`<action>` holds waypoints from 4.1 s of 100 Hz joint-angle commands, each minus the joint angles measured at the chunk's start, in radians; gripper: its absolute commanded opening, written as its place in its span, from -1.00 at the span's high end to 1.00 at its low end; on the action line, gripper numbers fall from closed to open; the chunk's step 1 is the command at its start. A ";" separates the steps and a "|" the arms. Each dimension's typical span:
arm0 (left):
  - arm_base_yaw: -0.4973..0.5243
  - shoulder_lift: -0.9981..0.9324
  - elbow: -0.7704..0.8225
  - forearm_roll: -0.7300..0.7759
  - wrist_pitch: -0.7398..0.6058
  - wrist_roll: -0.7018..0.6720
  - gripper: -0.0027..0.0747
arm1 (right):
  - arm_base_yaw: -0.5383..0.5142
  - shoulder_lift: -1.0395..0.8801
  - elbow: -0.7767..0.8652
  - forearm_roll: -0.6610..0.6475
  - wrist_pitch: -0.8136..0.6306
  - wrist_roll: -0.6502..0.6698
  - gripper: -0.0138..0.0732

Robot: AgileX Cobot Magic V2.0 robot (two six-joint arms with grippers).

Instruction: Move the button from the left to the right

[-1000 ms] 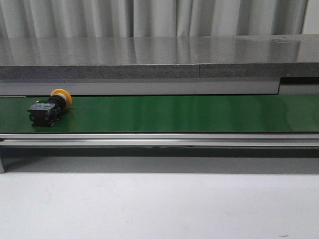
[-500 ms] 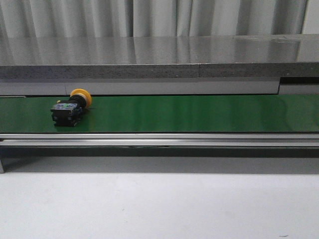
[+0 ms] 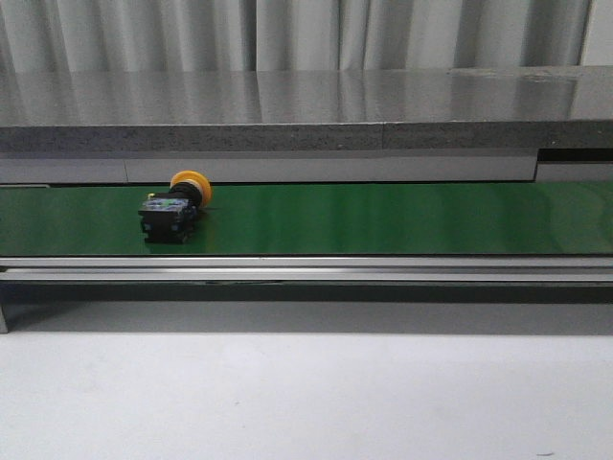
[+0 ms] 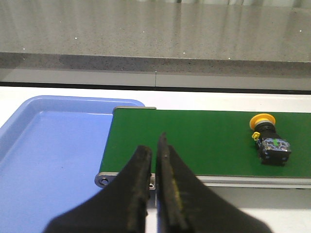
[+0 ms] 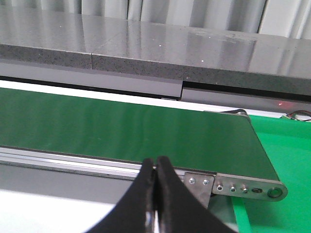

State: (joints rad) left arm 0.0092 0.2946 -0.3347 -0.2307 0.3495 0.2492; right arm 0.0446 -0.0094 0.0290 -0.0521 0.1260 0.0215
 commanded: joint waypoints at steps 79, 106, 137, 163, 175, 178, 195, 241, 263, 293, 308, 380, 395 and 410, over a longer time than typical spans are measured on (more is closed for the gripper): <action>-0.006 0.007 -0.024 -0.008 -0.072 0.000 0.92 | 0.002 0.334 -0.367 0.019 0.093 -0.003 0.84; -0.006 0.007 -0.024 -0.008 -0.072 0.000 0.92 | 0.002 0.663 -0.656 0.020 0.329 -0.003 0.84; -0.006 0.007 -0.024 -0.008 -0.072 0.000 0.92 | 0.002 0.976 -0.873 0.052 0.506 -0.003 0.84; -0.006 0.007 -0.024 -0.008 -0.072 0.000 0.92 | 0.002 1.048 -0.878 0.065 0.503 -0.003 0.69; -0.006 0.007 -0.024 -0.008 -0.072 0.000 0.92 | 0.002 1.048 -0.878 0.084 0.498 -0.003 0.22; -0.006 0.007 -0.024 -0.008 -0.072 0.000 0.92 | 0.002 1.048 -0.878 0.087 0.498 -0.003 0.03; -0.006 0.007 -0.024 -0.008 -0.072 0.000 0.92 | 0.002 1.048 -0.878 0.115 0.500 -0.003 -0.72; -0.006 0.007 -0.024 -0.008 -0.072 0.000 0.92 | 0.089 1.130 -0.879 0.237 0.407 -0.004 -0.77; -0.006 0.007 -0.024 -0.008 -0.072 0.000 0.92 | 0.231 1.248 -0.883 0.252 0.286 -0.004 -0.77; -0.006 0.007 -0.024 -0.008 -0.072 0.000 0.92 | 0.295 1.435 -1.012 0.252 0.297 -0.004 -0.77; -0.006 0.007 -0.024 -0.008 -0.072 0.000 0.92 | 0.301 1.506 -1.061 0.251 0.313 -0.004 -0.77; -0.006 0.007 -0.024 -0.008 -0.072 0.000 0.92 | 0.298 1.597 -1.157 0.164 0.432 -0.004 0.23; -0.006 0.007 -0.024 -0.008 -0.072 0.000 0.92 | 0.278 1.550 -1.237 0.068 0.530 -0.004 0.23; -0.006 0.007 -0.024 -0.008 -0.072 0.000 0.92 | 0.189 1.512 -1.317 -0.023 0.608 -0.004 0.23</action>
State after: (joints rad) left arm 0.0092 0.2946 -0.3347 -0.2307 0.3495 0.2492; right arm 0.2856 1.5653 -1.2208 0.0000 0.7284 0.0210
